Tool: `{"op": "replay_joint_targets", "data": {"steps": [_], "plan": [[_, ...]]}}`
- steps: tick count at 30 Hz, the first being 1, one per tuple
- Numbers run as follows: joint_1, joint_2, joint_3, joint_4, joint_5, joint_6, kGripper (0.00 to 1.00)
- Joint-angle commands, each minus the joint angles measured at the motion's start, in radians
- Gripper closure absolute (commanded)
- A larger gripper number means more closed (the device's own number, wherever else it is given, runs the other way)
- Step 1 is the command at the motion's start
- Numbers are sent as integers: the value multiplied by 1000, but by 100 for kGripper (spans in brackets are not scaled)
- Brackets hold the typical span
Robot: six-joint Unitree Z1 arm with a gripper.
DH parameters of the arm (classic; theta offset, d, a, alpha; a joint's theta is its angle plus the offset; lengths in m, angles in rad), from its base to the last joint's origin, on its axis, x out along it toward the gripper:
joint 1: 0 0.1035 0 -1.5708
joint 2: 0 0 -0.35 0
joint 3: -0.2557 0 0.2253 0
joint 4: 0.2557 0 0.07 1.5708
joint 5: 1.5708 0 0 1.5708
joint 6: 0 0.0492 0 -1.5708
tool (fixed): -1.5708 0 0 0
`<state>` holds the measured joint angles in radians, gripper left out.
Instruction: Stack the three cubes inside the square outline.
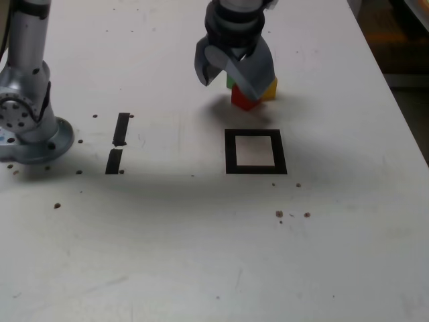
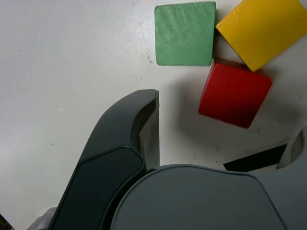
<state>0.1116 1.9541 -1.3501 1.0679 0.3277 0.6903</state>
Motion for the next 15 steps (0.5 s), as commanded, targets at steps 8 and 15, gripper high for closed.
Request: {"op": "replay_joint_targets", "data": {"steps": [8, 15], "plan": [[12, 52, -15, -34, 1, 2, 11], [31, 75, -29, -44, -1, 8, 16]]}}
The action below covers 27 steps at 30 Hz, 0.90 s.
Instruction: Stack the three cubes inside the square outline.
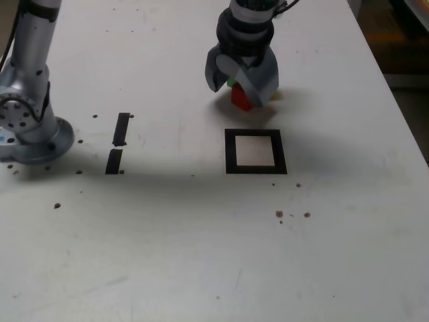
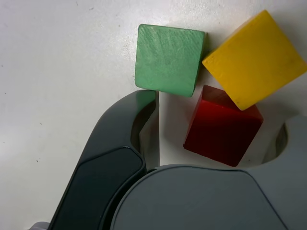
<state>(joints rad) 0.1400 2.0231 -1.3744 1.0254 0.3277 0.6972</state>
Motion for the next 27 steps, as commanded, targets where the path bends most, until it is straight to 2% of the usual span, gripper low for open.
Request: {"op": "replay_joint_targets", "data": {"steps": [1, 4, 9, 15, 22, 27], "plan": [[4, 10, -5, -2, -2, 1, 17], [6, 20, -6, -8, -6, 2, 21], [6, 26, -3, -26, -12, 2, 39], [6, 30, -2, -44, -23, 2, 54], [6, 30, -4, -52, -43, 0, 76], [5, 2, -2, -15, -59, -13, 84]]}}
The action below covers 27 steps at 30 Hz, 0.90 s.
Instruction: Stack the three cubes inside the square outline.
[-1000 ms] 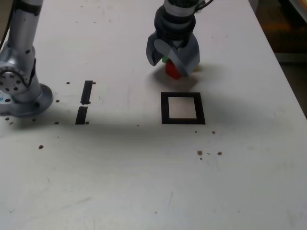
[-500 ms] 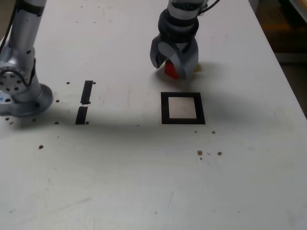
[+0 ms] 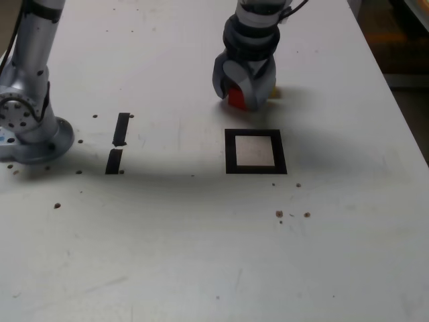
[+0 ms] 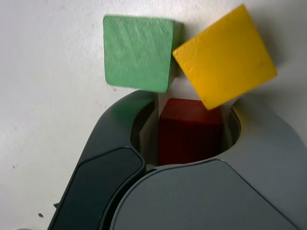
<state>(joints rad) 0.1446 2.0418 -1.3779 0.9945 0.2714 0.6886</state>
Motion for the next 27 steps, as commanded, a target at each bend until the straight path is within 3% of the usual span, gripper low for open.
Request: {"op": "replay_joint_targets", "data": {"steps": [1, 6, 10, 12, 15, 19, 27], "plan": [[-1, -28, 0, 33, -5, -10, 84], [-51, -122, -10, 158, -7, -96, 84], [-144, -173, -9, 239, -15, -279, 84], [-193, -181, -9, 256, -37, -404, 84], [-252, -176, -19, 259, -99, -596, 84], [-307, -148, -66, 262, -155, -771, 84], [-332, -85, -117, 269, -138, -876, 84]]}}
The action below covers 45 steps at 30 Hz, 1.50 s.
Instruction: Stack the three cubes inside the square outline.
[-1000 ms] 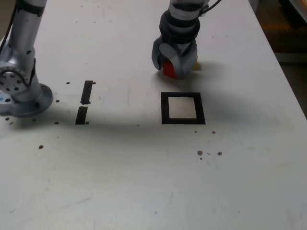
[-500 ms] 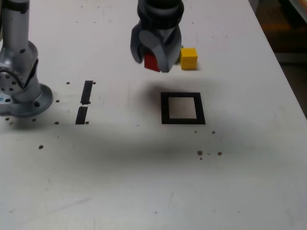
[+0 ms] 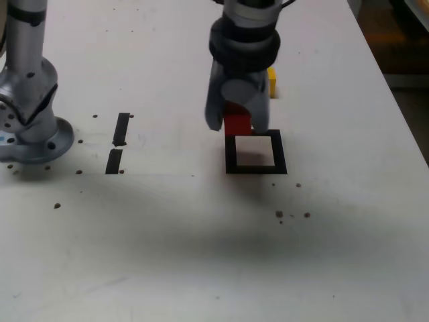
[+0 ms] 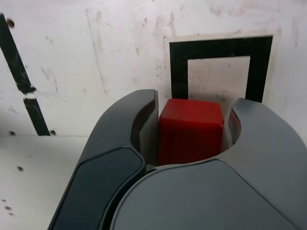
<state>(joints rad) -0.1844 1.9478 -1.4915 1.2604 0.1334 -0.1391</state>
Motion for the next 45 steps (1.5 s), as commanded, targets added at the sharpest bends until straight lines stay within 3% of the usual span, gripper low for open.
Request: {"op": "replay_joint_targets", "data": {"steps": [1, 14, 34, 39, 45], "plan": [[-3, 16, -6, 4, 0, -50, 84], [-3, 113, -64, 5, 19, -51, 84], [-3, 195, -102, 1, -3, -30, 83], [-3, 198, -102, 5, 0, -27, 71], [-3, 198, -102, 9, -2, -21, 38]]}}
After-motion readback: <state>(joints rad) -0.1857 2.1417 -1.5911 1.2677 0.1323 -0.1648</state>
